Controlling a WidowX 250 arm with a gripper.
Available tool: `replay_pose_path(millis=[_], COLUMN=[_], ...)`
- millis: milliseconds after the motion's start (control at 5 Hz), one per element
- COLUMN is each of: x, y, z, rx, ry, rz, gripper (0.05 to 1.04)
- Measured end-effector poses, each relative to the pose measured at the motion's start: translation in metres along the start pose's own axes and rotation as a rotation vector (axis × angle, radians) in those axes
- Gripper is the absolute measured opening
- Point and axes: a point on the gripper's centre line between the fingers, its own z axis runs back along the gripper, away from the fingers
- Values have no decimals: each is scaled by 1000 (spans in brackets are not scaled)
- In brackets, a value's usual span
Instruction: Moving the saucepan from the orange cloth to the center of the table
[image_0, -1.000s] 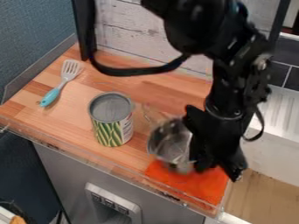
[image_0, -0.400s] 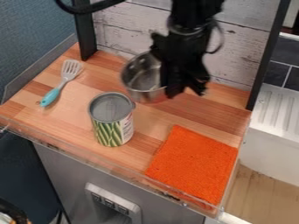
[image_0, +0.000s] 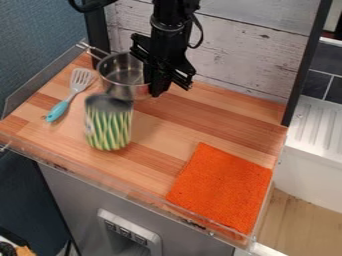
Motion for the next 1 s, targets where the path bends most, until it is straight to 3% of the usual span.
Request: replay_pose_path(millis=[200,600,800,1000], x=[-4,-4,-3,-3], y=[4,1,3,6], z=[-15,-12,-12,-13], rx=[-7,12,17,25], ry=[39,38,37,32], rz=[0,-7,-8,-8], gripper=[78,104,262,543])
